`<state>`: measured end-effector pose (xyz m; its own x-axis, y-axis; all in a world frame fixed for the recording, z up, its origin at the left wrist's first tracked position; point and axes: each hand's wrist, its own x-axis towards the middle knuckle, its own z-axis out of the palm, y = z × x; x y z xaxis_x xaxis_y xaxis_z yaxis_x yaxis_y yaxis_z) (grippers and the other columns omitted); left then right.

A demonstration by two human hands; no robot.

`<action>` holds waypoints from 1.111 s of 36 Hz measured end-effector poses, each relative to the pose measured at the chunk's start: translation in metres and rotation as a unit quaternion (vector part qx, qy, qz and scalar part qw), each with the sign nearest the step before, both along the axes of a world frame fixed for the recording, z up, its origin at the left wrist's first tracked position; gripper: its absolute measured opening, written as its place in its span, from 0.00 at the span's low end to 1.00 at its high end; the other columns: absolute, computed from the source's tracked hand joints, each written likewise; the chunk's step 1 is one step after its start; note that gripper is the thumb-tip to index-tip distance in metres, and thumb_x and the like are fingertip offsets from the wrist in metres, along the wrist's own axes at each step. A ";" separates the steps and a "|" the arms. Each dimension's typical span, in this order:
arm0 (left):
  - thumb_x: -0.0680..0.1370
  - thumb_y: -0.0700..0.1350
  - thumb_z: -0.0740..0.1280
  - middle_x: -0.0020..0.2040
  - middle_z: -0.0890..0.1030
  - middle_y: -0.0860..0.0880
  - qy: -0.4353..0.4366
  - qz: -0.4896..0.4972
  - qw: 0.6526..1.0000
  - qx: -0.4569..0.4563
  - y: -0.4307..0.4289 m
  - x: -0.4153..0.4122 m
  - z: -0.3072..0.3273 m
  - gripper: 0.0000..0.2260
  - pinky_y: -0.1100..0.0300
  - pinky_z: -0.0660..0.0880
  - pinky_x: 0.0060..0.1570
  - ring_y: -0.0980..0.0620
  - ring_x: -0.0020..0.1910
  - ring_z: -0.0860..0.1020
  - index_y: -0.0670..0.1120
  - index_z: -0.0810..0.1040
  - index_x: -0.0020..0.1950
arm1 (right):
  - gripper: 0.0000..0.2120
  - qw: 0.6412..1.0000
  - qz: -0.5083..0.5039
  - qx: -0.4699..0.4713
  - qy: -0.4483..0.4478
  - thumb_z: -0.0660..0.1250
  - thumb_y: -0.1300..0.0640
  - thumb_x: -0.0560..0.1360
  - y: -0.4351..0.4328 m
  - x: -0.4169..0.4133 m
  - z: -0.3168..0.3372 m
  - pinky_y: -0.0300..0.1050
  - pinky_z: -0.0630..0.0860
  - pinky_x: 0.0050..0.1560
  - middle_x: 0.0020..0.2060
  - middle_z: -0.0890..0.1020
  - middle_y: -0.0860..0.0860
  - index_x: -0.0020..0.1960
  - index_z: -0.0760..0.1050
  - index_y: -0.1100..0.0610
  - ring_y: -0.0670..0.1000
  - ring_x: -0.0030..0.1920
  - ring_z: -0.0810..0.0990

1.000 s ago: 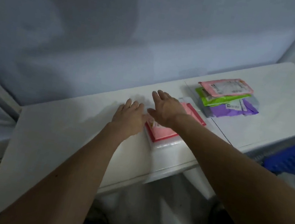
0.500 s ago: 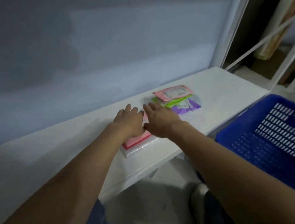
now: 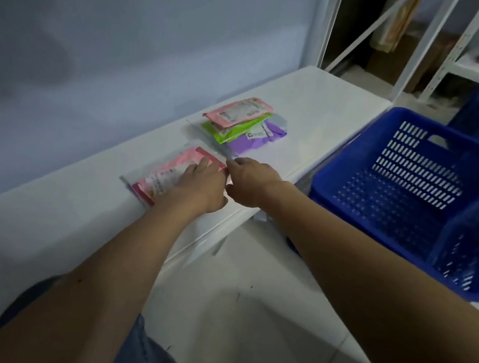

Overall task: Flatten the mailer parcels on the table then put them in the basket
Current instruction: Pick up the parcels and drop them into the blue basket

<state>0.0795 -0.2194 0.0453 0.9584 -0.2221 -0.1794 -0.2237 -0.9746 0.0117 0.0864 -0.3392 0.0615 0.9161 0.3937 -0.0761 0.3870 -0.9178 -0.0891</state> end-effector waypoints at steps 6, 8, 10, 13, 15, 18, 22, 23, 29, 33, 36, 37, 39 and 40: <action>0.78 0.50 0.62 0.65 0.71 0.45 0.002 -0.026 1.000 0.005 -0.042 0.013 -0.010 0.20 0.50 0.64 0.65 0.43 0.71 0.61 0.44 0.69 0.68 | 0.19 1.000 -0.022 0.011 0.001 0.62 0.50 0.77 -0.036 0.005 -0.020 0.50 0.69 0.60 0.63 0.74 0.54 0.64 0.67 0.58 0.55 0.65 0.71; 0.77 0.50 0.62 0.66 0.70 0.45 0.002 -0.046 0.999 0.009 -0.060 0.020 -0.016 0.22 0.50 0.63 0.66 0.43 0.71 0.60 0.45 0.67 0.70 | 0.19 0.999 -0.042 0.019 0.005 0.61 0.52 0.77 -0.053 0.007 -0.024 0.51 0.69 0.61 0.63 0.74 0.55 0.65 0.67 0.58 0.55 0.65 0.71; 0.76 0.51 0.63 0.67 0.70 0.46 0.000 -0.063 0.998 0.008 -0.078 0.026 -0.023 0.25 0.50 0.63 0.67 0.43 0.72 0.59 0.45 0.66 0.72 | 0.19 0.998 -0.058 0.018 0.012 0.61 0.53 0.77 -0.069 0.009 -0.028 0.52 0.70 0.61 0.64 0.73 0.55 0.66 0.66 0.59 0.55 0.65 0.71; 0.76 0.51 0.65 0.69 0.68 0.46 0.006 -0.083 0.996 -0.009 -0.103 0.031 -0.035 0.28 0.51 0.61 0.68 0.44 0.74 0.57 0.43 0.64 0.73 | 0.19 0.997 -0.078 0.001 0.018 0.62 0.54 0.77 -0.094 0.012 -0.036 0.51 0.71 0.58 0.63 0.74 0.55 0.66 0.66 0.59 0.55 0.64 0.72; 0.76 0.51 0.66 0.71 0.66 0.47 0.011 -0.097 0.995 -0.014 -0.117 0.032 -0.045 0.29 0.52 0.59 0.70 0.44 0.75 0.55 0.44 0.62 0.74 | 0.19 0.995 -0.094 0.001 0.024 0.63 0.54 0.76 -0.109 0.013 -0.044 0.50 0.71 0.55 0.61 0.74 0.55 0.65 0.67 0.59 0.55 0.62 0.73; 0.77 0.50 0.66 0.74 0.62 0.48 0.017 -0.127 0.991 -0.031 -0.139 0.030 -0.058 0.33 0.53 0.56 0.72 0.45 0.76 0.53 0.44 0.56 0.77 | 0.20 0.992 -0.118 0.005 0.038 0.66 0.55 0.75 -0.128 0.014 -0.058 0.50 0.73 0.56 0.61 0.75 0.55 0.65 0.67 0.59 0.55 0.62 0.74; 0.76 0.48 0.66 0.76 0.58 0.48 0.020 -0.153 0.987 -0.046 -0.159 0.033 -0.067 0.34 0.52 0.56 0.72 0.45 0.75 0.53 0.44 0.54 0.78 | 0.22 0.988 -0.149 0.020 0.039 0.67 0.54 0.74 -0.148 0.014 -0.070 0.51 0.73 0.58 0.62 0.75 0.55 0.65 0.67 0.58 0.55 0.62 0.74; 0.75 0.48 0.67 0.76 0.58 0.48 0.022 -0.157 0.986 -0.051 -0.165 0.036 -0.070 0.35 0.52 0.56 0.72 0.45 0.75 0.54 0.45 0.54 0.78 | 0.21 0.986 -0.159 0.021 0.037 0.67 0.54 0.75 -0.154 0.015 -0.072 0.51 0.72 0.58 0.62 0.75 0.55 0.65 0.67 0.58 0.55 0.62 0.74; 0.77 0.48 0.66 0.76 0.59 0.50 0.031 -0.203 0.978 -0.037 -0.201 0.048 -0.075 0.33 0.51 0.56 0.73 0.44 0.76 0.52 0.47 0.55 0.78 | 0.19 0.975 -0.212 0.048 0.050 0.66 0.55 0.75 -0.187 0.018 -0.084 0.52 0.72 0.60 0.61 0.74 0.56 0.64 0.66 0.59 0.56 0.62 0.73; 0.78 0.45 0.63 0.74 0.62 0.51 0.036 -0.240 0.970 0.003 -0.218 0.058 -0.078 0.29 0.50 0.58 0.72 0.43 0.75 0.54 0.47 0.57 0.77 | 0.21 0.967 -0.237 0.053 0.074 0.66 0.52 0.75 -0.204 0.021 -0.092 0.54 0.73 0.58 0.61 0.74 0.57 0.64 0.66 0.59 0.58 0.60 0.75; 0.77 0.45 0.64 0.70 0.68 0.51 0.057 -0.240 0.969 0.028 -0.227 0.064 -0.083 0.26 0.49 0.61 0.69 0.44 0.74 0.58 0.48 0.62 0.75 | 0.22 0.959 -0.255 0.048 0.111 0.64 0.49 0.77 -0.212 0.023 -0.100 0.54 0.73 0.55 0.60 0.75 0.56 0.67 0.65 0.58 0.58 0.59 0.76; 0.77 0.45 0.64 0.68 0.70 0.51 0.060 -0.237 0.969 0.028 -0.229 0.065 -0.083 0.24 0.49 0.62 0.68 0.45 0.72 0.60 0.47 0.64 0.73 | 0.22 0.956 -0.262 0.047 0.121 0.63 0.49 0.77 -0.213 0.023 -0.102 0.54 0.73 0.53 0.60 0.75 0.56 0.67 0.65 0.57 0.59 0.58 0.76; 0.77 0.44 0.64 0.63 0.73 0.50 0.058 -0.230 0.971 0.022 -0.232 0.068 -0.083 0.19 0.51 0.65 0.65 0.46 0.68 0.65 0.46 0.68 0.68 | 0.20 0.954 -0.272 0.042 0.119 0.61 0.50 0.79 -0.216 0.025 -0.108 0.54 0.73 0.49 0.58 0.77 0.56 0.66 0.64 0.57 0.59 0.56 0.78; 0.77 0.42 0.64 0.61 0.74 0.49 0.051 -0.228 0.972 0.018 -0.234 0.069 -0.081 0.17 0.52 0.66 0.62 0.47 0.64 0.68 0.45 0.69 0.65 | 0.17 0.955 -0.274 0.034 0.110 0.60 0.53 0.79 -0.218 0.026 -0.111 0.53 0.73 0.48 0.57 0.77 0.56 0.65 0.65 0.58 0.59 0.55 0.78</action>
<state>0.1484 -0.4532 -0.0357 0.7391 -0.6109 -0.2838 -0.6314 -0.7751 0.0242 0.1120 -0.5568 -0.0490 0.9509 -0.1283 -0.2818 -0.1836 -0.9665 -0.1795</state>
